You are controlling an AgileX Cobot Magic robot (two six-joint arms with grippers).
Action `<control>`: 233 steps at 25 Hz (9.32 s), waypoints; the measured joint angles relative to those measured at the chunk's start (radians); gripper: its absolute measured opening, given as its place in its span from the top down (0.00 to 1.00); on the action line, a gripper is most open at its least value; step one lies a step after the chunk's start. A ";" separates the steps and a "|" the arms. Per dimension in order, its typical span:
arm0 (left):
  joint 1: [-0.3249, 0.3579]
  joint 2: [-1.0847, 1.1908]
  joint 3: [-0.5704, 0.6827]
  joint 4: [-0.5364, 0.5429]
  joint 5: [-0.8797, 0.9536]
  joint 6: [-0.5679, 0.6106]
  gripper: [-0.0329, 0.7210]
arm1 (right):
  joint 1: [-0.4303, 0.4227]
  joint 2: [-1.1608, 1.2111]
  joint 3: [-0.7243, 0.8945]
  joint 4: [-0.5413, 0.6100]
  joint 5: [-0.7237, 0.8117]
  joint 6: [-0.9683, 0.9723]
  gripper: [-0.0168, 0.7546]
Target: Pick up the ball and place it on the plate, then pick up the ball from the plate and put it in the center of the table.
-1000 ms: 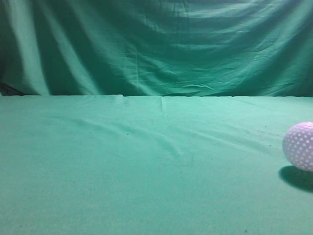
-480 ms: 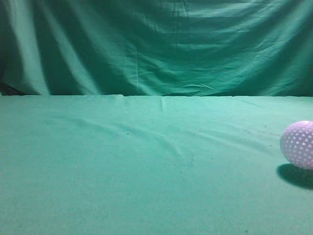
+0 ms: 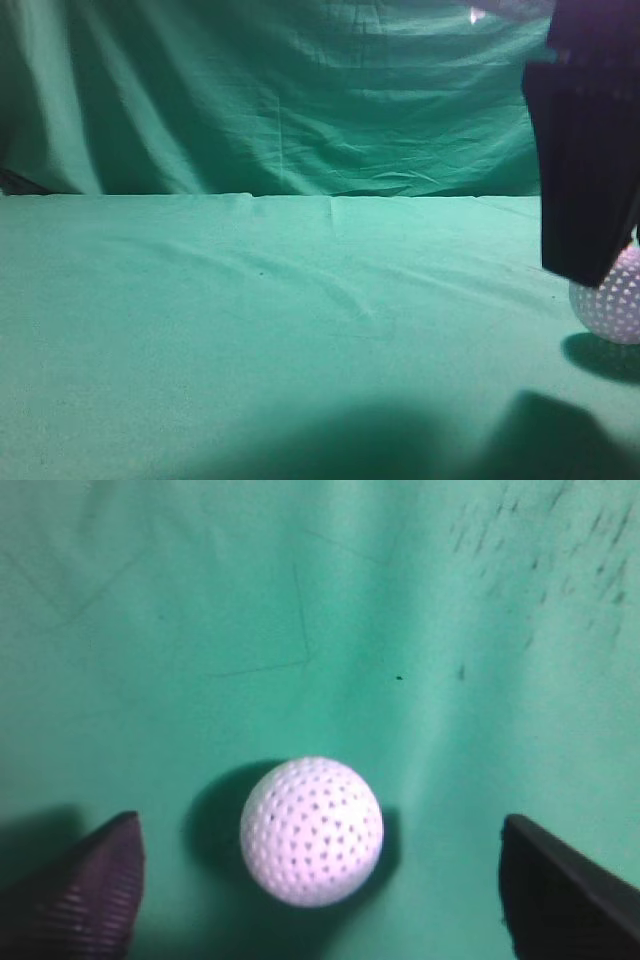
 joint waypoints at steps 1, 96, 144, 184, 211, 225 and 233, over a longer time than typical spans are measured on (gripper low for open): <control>0.000 0.000 0.000 0.000 0.000 0.000 0.96 | 0.000 0.013 0.000 0.000 -0.005 0.000 0.15; 0.000 -0.326 0.080 -0.075 0.193 0.001 0.96 | 0.102 -0.438 -0.634 -0.087 0.359 0.167 0.98; 0.000 -0.330 0.210 -0.071 0.128 0.001 0.96 | -0.127 -1.292 0.536 0.002 -0.291 0.218 0.92; 0.000 -0.330 0.210 -0.071 0.128 0.001 0.96 | -0.538 -1.503 0.786 -0.034 -0.354 0.216 0.92; 0.000 -0.444 0.440 0.089 -0.113 -0.074 0.96 | -0.538 -1.503 0.786 -0.034 -0.352 0.216 0.92; 0.000 -0.444 0.440 0.447 -0.070 -0.418 0.96 | -0.538 -1.503 0.786 -0.034 -0.352 0.218 0.92; 0.000 -0.444 0.440 0.451 -0.070 -0.420 0.96 | -0.538 -1.503 0.786 -0.034 -0.352 0.218 0.92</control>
